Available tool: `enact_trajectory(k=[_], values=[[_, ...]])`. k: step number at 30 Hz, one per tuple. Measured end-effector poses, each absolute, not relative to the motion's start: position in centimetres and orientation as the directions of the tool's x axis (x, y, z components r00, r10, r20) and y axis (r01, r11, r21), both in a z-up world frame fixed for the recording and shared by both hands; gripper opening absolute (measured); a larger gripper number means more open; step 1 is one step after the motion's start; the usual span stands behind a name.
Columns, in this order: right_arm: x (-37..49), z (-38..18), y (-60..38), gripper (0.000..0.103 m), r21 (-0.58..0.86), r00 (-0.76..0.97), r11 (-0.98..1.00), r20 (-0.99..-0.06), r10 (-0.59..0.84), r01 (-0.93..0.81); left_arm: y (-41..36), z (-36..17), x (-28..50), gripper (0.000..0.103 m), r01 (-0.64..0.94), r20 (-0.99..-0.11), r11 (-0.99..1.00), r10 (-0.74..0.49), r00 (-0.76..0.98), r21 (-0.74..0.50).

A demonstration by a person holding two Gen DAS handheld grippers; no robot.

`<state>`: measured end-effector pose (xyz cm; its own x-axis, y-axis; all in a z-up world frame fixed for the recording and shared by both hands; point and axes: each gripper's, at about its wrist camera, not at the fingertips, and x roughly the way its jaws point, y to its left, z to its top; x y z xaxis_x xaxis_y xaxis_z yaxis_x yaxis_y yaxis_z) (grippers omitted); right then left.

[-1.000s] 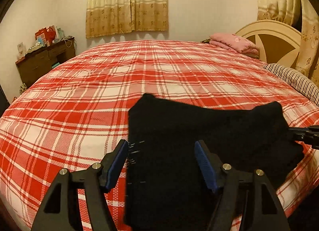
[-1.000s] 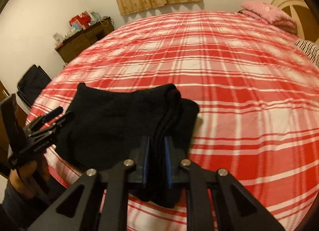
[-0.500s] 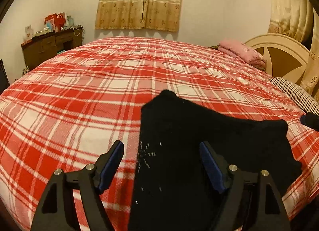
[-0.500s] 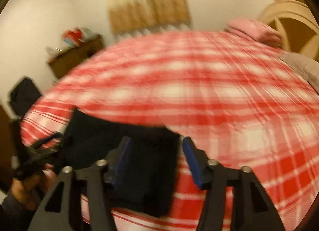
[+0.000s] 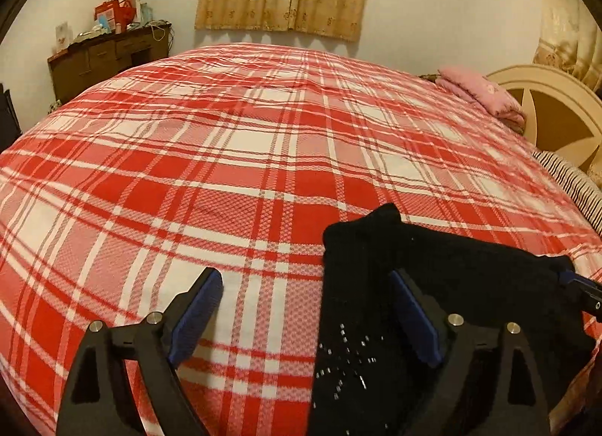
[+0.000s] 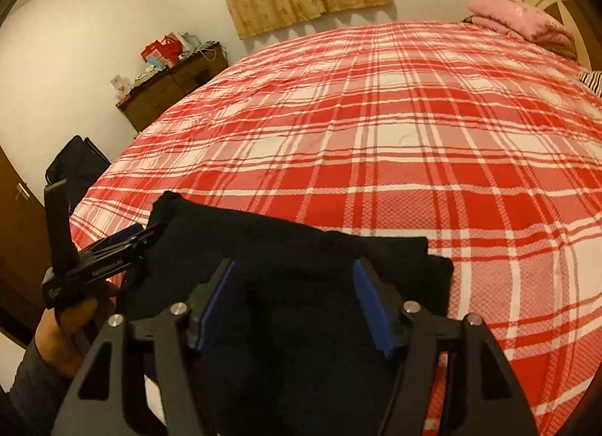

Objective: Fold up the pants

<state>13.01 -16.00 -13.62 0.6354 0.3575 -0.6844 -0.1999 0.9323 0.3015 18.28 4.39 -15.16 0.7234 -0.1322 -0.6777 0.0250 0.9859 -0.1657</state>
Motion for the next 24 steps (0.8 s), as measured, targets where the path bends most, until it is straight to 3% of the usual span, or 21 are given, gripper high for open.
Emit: enact_trajectory(k=[9,17,24], values=[[7.9,-11.2,-15.8,0.074,0.259,0.688,0.931,-0.628,0.364,-0.257,4.8,-12.8,14.5,0.091,0.053,-0.641,0.982,-0.160,0.751,-0.183],[7.2,-14.5,-15.3,0.074,0.180,0.624,0.946,-0.716,0.314,-0.270,4.2,-15.2,14.6,0.091,0.066,-0.685,0.981,-0.173,0.707,-0.180],[7.2,-14.9,-15.0,0.076,0.127,0.636,0.948,-0.714,0.292,-0.293,4.5,-15.5,14.4,0.091,0.064,-0.681,0.977,-0.189,0.707,-0.204]])
